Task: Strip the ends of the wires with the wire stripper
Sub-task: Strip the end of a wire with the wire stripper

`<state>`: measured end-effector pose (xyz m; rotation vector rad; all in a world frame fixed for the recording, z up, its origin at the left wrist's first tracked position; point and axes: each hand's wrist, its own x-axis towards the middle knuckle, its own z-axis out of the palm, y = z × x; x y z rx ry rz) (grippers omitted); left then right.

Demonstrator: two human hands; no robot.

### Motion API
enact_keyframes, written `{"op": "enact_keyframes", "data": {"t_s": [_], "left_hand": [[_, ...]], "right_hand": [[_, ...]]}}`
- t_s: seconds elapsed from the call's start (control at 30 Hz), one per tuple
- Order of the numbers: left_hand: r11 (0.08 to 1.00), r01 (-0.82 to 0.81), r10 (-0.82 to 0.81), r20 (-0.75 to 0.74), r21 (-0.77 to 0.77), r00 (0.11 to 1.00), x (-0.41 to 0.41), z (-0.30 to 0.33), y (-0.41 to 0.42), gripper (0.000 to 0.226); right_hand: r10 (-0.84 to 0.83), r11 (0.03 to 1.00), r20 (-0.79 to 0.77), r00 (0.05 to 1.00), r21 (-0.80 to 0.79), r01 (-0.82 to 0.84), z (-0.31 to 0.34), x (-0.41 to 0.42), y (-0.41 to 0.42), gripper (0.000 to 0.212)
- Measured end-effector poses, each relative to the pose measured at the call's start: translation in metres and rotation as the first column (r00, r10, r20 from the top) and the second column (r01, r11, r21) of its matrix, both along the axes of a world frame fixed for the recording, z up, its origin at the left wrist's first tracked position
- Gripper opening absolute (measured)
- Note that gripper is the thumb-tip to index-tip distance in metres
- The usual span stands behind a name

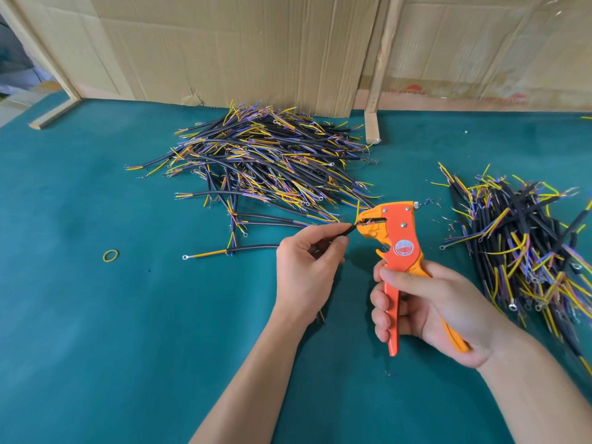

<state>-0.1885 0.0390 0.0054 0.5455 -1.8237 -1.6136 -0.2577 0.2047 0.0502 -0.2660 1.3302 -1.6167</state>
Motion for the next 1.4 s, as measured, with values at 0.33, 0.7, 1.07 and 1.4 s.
{"op": "enact_keyframes", "data": {"t_s": [0.33, 0.7, 1.07, 1.4], "left_hand": [[1.000, 0.013, -0.013, -0.008, 0.012, 1.000, 0.0000, -0.0001, -0.0004, 0.022], [0.999, 0.033, -0.033, -0.008, 0.002, 0.999, -0.0003, -0.0004, -0.0022, 0.023], [0.998, 0.066, -0.066, -0.003, 0.009, 0.998, -0.0007, 0.0001, -0.0043, 0.023], [0.997, 0.082, -0.082, -0.011, -0.003, 0.997, -0.0006, -0.0026, -0.0062, 0.023]], "right_hand": [[0.012, 1.000, 0.000, 1.000, 0.013, -0.012, -0.0015, -0.0011, 0.0000, 0.039], [0.044, 0.999, 0.003, 0.999, 0.012, -0.044, -0.0037, -0.0040, 0.0028, 0.033], [0.057, 0.998, 0.003, 0.998, 0.007, -0.057, -0.0052, -0.0046, 0.0028, 0.032], [0.059, 0.998, 0.004, 0.998, 0.018, -0.059, -0.0036, -0.0030, 0.0035, 0.028]]}}
